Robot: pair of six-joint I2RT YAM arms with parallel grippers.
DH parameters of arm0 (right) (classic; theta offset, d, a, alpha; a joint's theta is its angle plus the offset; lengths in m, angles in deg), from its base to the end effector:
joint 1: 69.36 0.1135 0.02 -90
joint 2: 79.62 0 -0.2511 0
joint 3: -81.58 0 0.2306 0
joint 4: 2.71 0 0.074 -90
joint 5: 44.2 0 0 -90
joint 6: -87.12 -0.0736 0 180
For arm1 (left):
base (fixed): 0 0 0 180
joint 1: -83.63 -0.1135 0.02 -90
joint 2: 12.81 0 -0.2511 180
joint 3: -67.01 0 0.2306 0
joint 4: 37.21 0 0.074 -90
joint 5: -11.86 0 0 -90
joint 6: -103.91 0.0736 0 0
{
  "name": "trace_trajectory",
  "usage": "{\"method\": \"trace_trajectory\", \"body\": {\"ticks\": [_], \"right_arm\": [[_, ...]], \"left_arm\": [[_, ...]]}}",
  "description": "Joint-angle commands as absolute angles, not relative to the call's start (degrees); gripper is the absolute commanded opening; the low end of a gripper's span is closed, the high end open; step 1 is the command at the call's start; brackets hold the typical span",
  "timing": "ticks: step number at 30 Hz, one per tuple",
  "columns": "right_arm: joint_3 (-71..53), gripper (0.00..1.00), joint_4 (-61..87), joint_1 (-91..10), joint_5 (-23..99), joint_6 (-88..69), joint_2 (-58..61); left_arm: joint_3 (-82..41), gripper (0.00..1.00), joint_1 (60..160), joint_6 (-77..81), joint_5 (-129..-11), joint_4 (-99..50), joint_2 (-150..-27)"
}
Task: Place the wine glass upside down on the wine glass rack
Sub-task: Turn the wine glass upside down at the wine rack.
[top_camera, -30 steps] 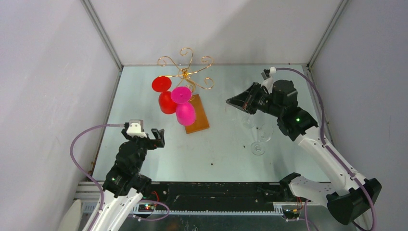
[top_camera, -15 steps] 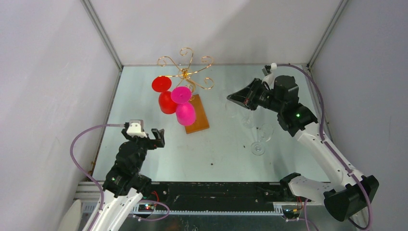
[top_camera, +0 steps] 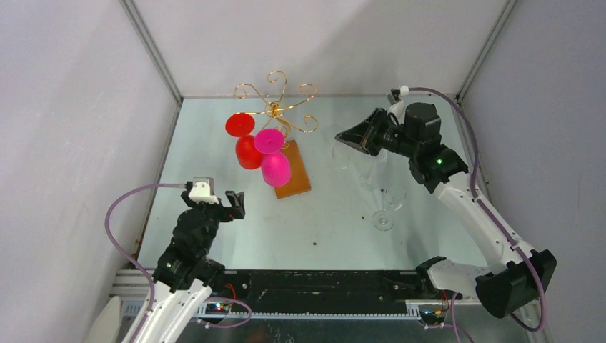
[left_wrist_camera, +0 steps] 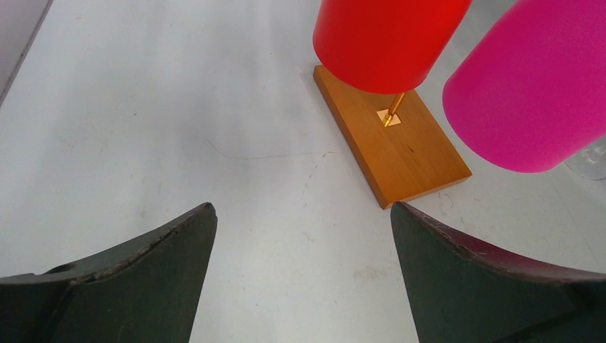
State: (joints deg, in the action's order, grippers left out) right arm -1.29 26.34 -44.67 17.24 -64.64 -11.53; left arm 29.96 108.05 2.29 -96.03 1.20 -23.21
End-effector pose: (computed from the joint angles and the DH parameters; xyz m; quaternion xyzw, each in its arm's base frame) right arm 0.2430 0.1504 0.3711 0.0997 0.7735 0.5493 0.3001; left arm 0.1187 -0.0291 0.2329 -0.0121 0.7725 -0.0781 0.6300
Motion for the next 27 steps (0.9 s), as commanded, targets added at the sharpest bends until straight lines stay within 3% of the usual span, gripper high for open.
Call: {"method": "trace_trajectory", "body": {"ticks": [1,27], "right_arm": [[-5.7,0.00,22.5,-45.3,15.2,-65.6,-9.7],[-17.7,0.00,21.8,-46.5,11.8,-66.6,3.0]], "left_arm": [[29.0,1.00,108.1,1.6,-97.3,0.1,-23.4],[29.2,1.00,108.1,1.6,-97.8,0.4,-22.0]]}}
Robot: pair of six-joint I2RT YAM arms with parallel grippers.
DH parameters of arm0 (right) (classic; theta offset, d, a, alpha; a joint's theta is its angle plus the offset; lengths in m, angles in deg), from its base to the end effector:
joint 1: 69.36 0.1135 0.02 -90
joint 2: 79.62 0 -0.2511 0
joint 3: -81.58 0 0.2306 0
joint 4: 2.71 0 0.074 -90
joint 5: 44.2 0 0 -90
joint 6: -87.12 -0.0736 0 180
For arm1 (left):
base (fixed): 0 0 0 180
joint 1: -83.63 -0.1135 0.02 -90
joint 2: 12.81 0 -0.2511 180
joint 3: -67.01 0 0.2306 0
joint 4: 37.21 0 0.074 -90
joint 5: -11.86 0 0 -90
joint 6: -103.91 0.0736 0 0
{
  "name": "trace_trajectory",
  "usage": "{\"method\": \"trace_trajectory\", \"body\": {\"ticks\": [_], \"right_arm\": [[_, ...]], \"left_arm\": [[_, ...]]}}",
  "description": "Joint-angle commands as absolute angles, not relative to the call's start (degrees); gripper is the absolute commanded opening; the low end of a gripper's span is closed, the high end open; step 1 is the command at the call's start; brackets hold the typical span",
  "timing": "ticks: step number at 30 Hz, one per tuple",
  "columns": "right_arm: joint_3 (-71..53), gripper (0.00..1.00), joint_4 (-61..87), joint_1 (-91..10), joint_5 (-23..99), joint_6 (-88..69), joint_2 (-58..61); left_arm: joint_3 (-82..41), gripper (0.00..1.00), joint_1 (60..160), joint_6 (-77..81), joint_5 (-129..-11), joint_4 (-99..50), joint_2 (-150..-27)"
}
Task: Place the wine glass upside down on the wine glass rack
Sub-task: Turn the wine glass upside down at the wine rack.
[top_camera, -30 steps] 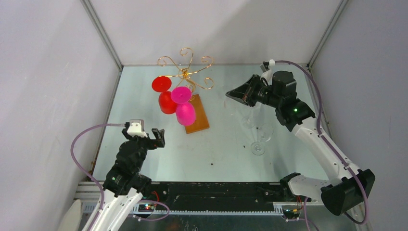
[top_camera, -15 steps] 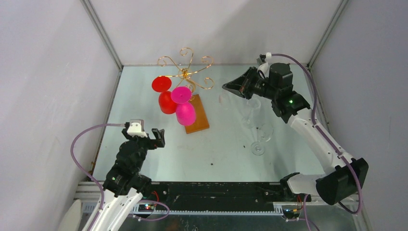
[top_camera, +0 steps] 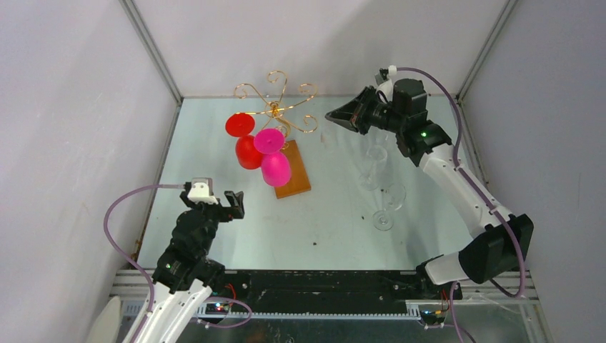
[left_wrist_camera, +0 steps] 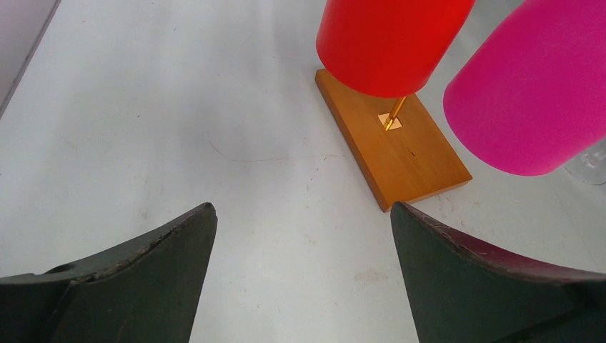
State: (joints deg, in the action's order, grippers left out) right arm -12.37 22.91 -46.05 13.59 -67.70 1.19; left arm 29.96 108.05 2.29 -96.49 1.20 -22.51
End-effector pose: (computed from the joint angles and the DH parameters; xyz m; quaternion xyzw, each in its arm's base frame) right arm 0.2944 0.1696 0.3844 0.1031 0.7621 0.5737 0.2818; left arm 0.1175 -0.0279 0.2342 -0.0158 0.7686 -0.0771 0.6348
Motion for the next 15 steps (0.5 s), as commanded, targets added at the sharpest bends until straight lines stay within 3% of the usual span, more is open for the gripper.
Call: {"method": "trace_trajectory", "body": {"ticks": [1,15], "right_arm": [[-18.5,0.00,22.1,-46.5,11.7,-66.4,4.0],[-29.2,0.00,25.7,-44.1,8.8,-65.6,12.3]], "left_arm": [[29.2,1.00,108.1,1.6,-97.8,0.4,-22.0],[29.3,1.00,108.1,1.6,-97.8,0.5,-21.7]]}}
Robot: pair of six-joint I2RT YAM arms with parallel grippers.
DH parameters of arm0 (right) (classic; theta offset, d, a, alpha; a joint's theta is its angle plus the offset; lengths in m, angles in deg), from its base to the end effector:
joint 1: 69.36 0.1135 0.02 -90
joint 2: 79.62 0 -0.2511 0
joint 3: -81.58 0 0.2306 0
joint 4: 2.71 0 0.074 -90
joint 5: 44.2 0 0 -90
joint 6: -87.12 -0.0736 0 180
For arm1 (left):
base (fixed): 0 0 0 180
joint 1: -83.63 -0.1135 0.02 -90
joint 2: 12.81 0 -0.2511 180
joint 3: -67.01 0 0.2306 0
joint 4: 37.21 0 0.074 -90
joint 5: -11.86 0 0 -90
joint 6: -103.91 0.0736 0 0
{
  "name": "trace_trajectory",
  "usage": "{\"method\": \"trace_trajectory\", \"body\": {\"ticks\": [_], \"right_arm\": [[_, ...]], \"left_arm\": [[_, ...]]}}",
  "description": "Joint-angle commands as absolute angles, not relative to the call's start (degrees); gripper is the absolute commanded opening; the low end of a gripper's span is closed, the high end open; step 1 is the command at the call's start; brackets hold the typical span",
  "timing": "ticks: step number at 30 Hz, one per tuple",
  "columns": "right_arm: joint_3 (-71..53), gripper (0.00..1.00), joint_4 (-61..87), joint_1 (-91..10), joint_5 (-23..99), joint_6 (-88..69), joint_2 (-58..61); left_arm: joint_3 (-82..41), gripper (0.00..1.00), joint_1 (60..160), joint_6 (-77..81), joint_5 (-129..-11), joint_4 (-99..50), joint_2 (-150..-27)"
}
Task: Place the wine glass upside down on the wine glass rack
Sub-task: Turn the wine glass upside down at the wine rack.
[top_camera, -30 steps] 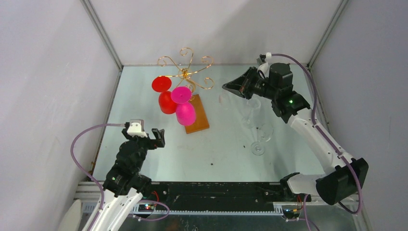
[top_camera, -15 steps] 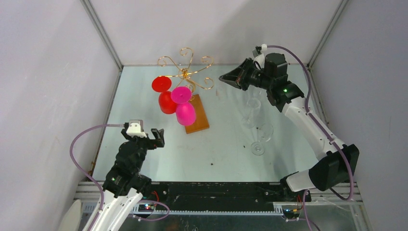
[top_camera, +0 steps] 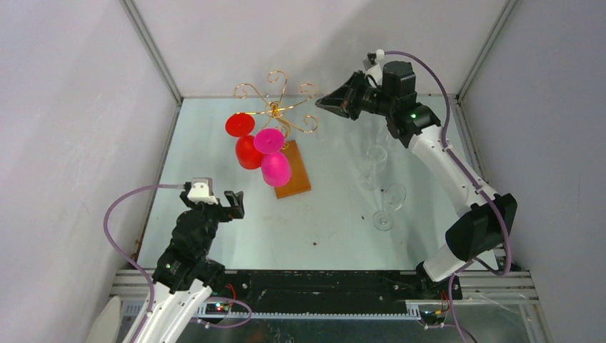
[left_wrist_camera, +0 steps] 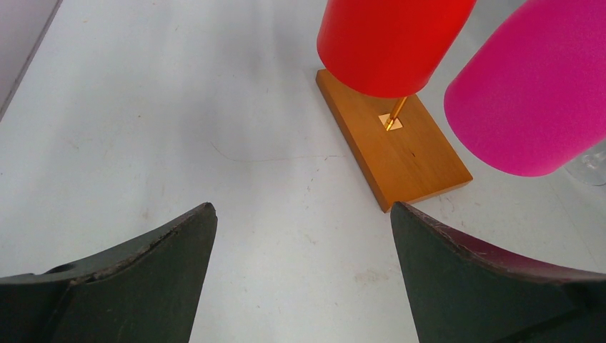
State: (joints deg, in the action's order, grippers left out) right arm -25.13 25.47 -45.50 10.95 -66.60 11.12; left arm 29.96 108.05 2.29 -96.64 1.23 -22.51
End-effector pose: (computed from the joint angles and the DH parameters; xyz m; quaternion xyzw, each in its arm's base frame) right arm 0.3271 0.1907 0.3996 0.0764 0.7622 0.5828 0.2712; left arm 0.1175 -0.0277 0.2341 -0.0166 0.7687 -0.0760 0.6348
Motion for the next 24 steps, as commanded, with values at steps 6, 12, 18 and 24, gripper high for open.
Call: {"method": "trace_trajectory", "body": {"ticks": [6,12,18,24], "right_arm": [[-31.7,0.00,28.1,-42.6,9.1,-64.6,14.8],[-32.1,0.00,28.0,-41.4,8.4,-64.1,15.6],[-32.3,0.00,28.6,-40.7,8.1,-63.9,15.4],[-31.6,0.00,29.4,-39.4,7.9,-63.0,14.7]], "left_arm": [[29.3,1.00,108.1,1.7,-97.9,0.5,-21.7],[29.3,1.00,108.1,1.8,-97.9,0.6,-21.4],[29.3,1.00,108.1,1.8,-98.0,0.6,-21.4],[29.3,1.00,108.1,1.8,-98.0,0.7,-21.2]]}}
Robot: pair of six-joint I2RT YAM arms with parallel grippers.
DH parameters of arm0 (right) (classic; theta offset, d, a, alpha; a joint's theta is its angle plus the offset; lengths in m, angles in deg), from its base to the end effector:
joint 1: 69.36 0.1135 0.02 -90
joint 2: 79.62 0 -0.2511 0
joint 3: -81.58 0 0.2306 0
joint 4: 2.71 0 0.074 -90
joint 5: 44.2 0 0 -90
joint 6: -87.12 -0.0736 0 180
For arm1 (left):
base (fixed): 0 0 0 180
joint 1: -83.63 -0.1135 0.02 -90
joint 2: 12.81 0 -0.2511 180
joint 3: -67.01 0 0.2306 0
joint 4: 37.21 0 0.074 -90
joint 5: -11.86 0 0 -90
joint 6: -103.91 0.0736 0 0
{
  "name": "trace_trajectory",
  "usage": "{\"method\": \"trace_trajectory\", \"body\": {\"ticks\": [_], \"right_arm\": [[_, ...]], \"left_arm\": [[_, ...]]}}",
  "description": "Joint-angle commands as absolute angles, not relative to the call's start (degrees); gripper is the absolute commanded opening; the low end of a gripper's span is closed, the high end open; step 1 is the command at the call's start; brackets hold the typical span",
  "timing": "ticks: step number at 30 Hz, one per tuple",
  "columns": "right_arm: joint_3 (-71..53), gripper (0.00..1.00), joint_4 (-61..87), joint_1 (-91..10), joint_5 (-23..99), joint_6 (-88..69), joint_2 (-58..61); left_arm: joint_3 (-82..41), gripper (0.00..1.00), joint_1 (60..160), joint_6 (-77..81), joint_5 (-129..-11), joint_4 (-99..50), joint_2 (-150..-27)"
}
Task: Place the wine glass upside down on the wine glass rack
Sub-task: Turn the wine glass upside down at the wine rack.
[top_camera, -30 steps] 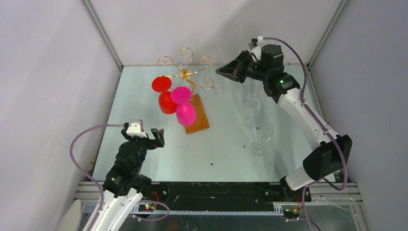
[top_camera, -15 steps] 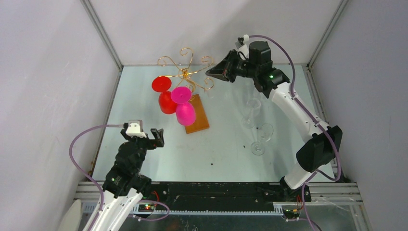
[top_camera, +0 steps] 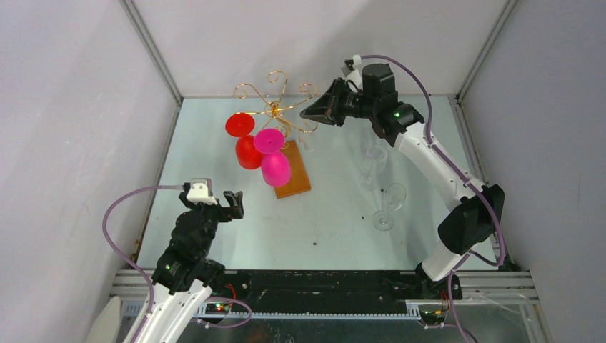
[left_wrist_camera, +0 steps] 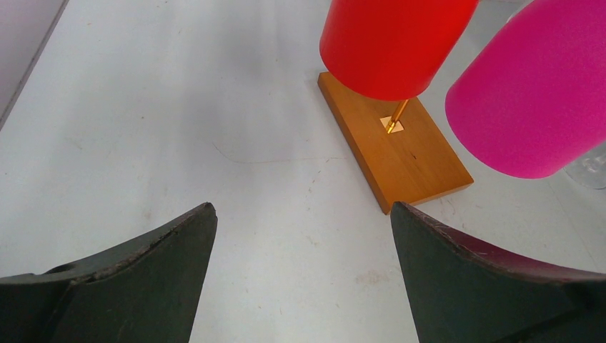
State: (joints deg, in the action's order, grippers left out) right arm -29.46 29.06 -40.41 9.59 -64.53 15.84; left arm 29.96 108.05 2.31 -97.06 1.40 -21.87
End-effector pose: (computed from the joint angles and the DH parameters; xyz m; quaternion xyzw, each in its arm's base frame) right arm 0.3238 0.2288 0.3882 0.0349 0.7818 0.5805 0.2248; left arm 0.1162 -0.0266 0.2348 -0.0196 0.7660 -0.0745 0.6382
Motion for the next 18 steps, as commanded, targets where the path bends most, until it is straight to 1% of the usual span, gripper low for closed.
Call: {"method": "trace_trajectory", "body": {"ticks": [1,10,18], "right_arm": [[-31.4,0.00,29.5,-39.2,7.9,-62.7,14.6],[-29.8,0.00,30.6,-38.8,8.7,-61.4,12.6],[-25.6,0.00,29.3,-39.4,9.1,-61.6,9.6]], "left_arm": [[29.3,1.00,108.1,1.8,-98.0,0.7,-21.1],[29.3,1.00,108.3,1.9,-98.0,0.8,-21.3],[29.3,1.00,108.3,1.9,-97.8,0.6,-21.5]]}}
